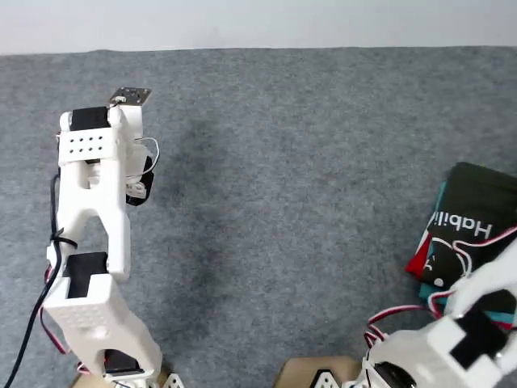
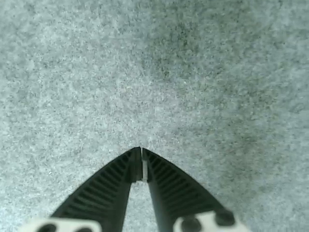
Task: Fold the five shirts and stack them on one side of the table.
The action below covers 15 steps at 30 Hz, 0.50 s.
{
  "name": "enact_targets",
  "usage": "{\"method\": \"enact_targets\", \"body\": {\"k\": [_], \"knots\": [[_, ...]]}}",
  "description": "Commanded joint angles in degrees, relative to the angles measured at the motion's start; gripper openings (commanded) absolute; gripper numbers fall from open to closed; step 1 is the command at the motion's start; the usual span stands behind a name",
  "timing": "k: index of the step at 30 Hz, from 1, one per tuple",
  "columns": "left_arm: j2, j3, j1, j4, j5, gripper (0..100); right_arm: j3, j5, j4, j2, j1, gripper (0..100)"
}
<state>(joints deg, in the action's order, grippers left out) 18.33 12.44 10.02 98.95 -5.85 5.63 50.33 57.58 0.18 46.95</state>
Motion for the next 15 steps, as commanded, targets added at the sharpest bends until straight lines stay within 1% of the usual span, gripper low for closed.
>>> {"method": "enact_targets", "body": {"k": [1,5,8,10,12,15], "knots": [[-4.22,0.57,-0.35,1.41,-0.26,1,-3.43,0.09,9.1,-7.16,0.48,3.5],[-4.22,0.57,-0.26,1.41,-0.26,1,-3.43,0.26,18.24,-11.03,1.1,3.5],[-4.22,0.57,0.0,1.41,-0.26,1,-3.16,0.53,22.2,-12.44,3.82,3.6],[-4.22,0.57,0.09,1.49,-0.35,1,-2.2,0.88,22.11,-11.91,6.55,3.6],[-4.22,0.57,0.09,1.49,-0.35,1,0.09,3.69,19.74,-10.15,8.75,3.6],[-4.22,0.57,0.0,1.49,-0.35,1,3.78,5.89,12.44,-6.02,12.35,3.6]]}}
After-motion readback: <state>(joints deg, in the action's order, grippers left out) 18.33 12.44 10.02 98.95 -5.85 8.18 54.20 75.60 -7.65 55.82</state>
